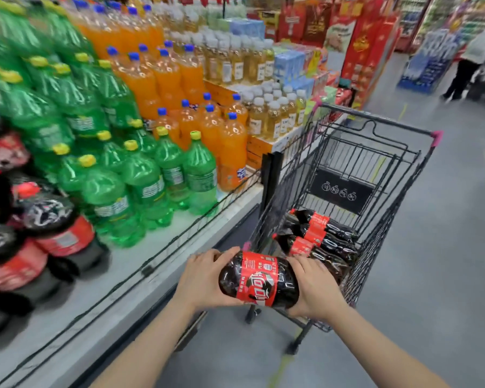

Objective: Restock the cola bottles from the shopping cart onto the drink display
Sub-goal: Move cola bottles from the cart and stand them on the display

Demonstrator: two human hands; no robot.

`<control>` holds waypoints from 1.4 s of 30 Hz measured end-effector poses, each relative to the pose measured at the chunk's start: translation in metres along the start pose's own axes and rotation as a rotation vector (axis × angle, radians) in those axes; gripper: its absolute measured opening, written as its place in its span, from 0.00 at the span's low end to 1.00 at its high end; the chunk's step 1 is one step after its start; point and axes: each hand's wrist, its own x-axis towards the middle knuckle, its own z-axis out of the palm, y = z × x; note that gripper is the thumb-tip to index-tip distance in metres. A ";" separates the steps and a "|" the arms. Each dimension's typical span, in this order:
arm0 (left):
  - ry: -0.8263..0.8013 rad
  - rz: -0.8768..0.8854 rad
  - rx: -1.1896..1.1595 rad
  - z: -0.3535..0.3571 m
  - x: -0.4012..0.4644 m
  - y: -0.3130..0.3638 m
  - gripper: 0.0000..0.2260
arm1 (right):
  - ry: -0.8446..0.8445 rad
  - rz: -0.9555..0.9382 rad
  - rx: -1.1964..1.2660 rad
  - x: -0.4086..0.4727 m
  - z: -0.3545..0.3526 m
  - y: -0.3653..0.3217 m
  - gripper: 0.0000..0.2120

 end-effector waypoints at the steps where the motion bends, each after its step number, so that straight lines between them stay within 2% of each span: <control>1: -0.003 0.001 0.012 -0.007 -0.015 -0.010 0.46 | 0.003 0.000 0.007 -0.006 0.000 -0.019 0.42; 6: -0.037 -0.026 0.103 -0.045 -0.095 -0.053 0.48 | 0.026 -0.013 0.031 -0.037 -0.001 -0.113 0.41; 11: 0.015 -0.064 0.115 -0.078 -0.170 -0.082 0.48 | 0.019 -0.060 0.073 -0.057 0.004 -0.186 0.41; 15: 0.069 -0.135 0.105 -0.099 -0.229 -0.096 0.47 | 0.002 -0.139 0.081 -0.065 0.004 -0.233 0.40; 25: 0.090 -0.330 0.206 -0.149 -0.367 -0.112 0.49 | 0.019 -0.367 0.120 -0.095 0.003 -0.338 0.41; 30: 0.113 -0.392 0.256 -0.178 -0.424 -0.139 0.48 | 0.039 -0.466 0.131 -0.096 -0.002 -0.403 0.38; 38: 0.229 -0.336 0.398 -0.246 -0.485 -0.232 0.52 | 0.132 -0.529 0.182 -0.068 -0.002 -0.527 0.42; 42: 0.334 -0.248 0.327 -0.295 -0.506 -0.283 0.45 | 0.177 -0.517 0.192 -0.051 -0.005 -0.577 0.44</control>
